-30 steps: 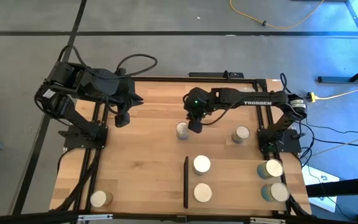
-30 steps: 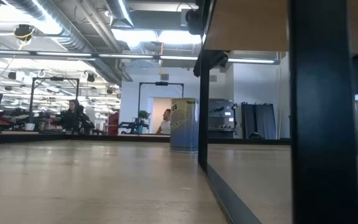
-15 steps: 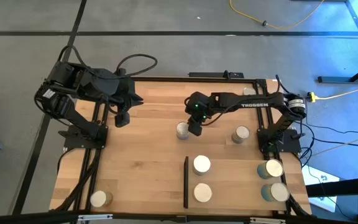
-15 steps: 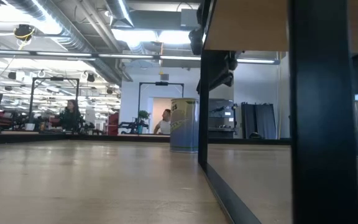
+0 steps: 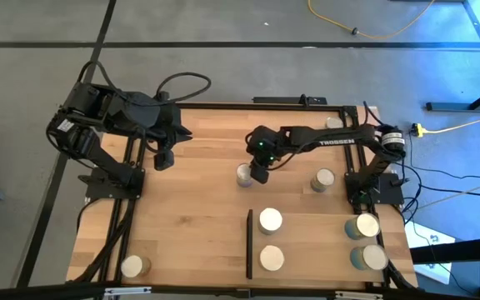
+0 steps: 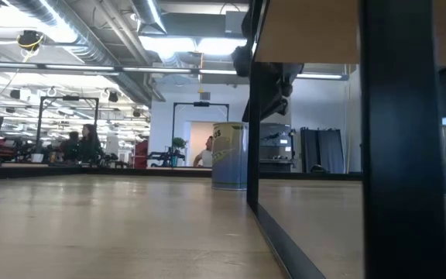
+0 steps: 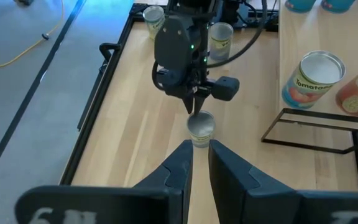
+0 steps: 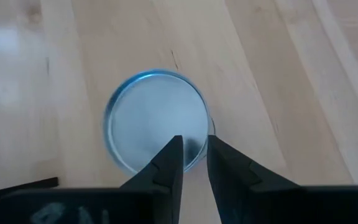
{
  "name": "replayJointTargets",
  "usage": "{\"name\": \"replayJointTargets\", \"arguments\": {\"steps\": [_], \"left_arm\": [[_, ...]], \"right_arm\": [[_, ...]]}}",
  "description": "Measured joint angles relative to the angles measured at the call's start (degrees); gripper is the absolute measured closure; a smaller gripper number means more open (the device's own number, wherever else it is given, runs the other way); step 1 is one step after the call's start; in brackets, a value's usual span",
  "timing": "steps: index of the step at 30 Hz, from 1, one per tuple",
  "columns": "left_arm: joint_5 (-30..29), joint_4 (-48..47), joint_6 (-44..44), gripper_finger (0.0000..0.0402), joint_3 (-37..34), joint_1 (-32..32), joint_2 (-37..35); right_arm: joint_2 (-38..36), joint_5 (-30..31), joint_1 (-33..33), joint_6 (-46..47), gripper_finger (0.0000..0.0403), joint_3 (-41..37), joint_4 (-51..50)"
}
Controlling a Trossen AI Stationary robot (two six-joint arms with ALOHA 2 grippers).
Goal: Pick and place cans onto a shelf
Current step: Put the bottom canned peas on the shelf
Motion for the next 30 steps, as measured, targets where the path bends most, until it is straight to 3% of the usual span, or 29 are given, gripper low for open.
{"name": "replayJointTargets", "arguments": {"steps": [13,20,30], "left_arm": [[0.02,-0.01,0.04,0.0357,0.00,0.00,0.00],[0.02,0.01,0.07,0.0357,-0.02,0.00,0.00],[0.04,0.01,0.08,0.0357,-0.02,-0.02,0.00]], "right_arm": [[1.92,1.14,0.00,-2.60,0.0330,0.01,1.53],[3.52,2.62,-0.20,-1.06,0.0390,0.33,1.69],[4.61,2.11,-0.26,-1.54,0.0400,4.09,-1.59]]}}
